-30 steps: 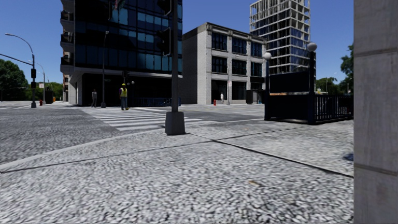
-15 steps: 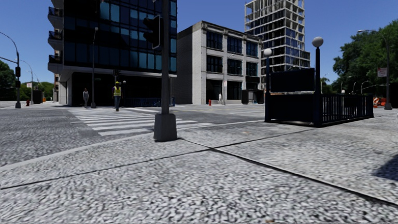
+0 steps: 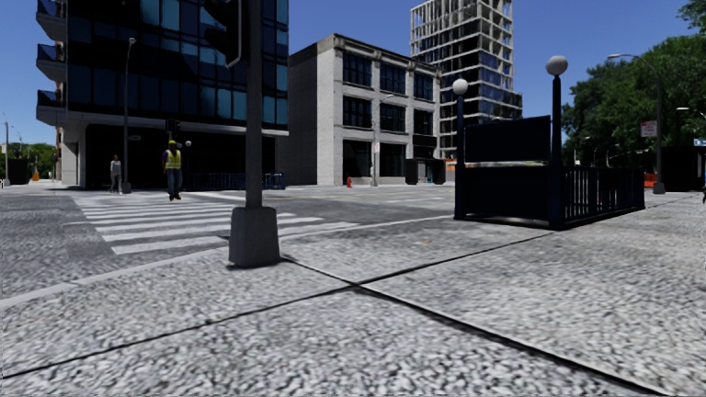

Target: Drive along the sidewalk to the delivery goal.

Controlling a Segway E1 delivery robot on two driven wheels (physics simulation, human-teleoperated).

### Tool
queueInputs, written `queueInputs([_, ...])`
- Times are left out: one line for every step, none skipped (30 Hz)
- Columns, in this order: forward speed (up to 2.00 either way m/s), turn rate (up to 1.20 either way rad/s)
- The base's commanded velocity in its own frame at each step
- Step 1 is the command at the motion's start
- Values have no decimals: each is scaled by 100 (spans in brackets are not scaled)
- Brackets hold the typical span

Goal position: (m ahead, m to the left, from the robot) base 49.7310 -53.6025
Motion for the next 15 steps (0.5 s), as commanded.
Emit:
queueInputs([130, -43])
queueInputs([130, -43])
queueInputs([130, -44])
queueInputs([130, -45])
queueInputs([130, -48])
queueInputs([130, -48])
queueInputs([130, -51])
queueInputs([130, -52])
queueInputs([130, -53])
queueInputs([130, -53])
queueInputs([130, -53])
queueInputs([130, -55])
queueInputs([130, -58])
queueInputs([130, -59])
queueInputs([130, -59])
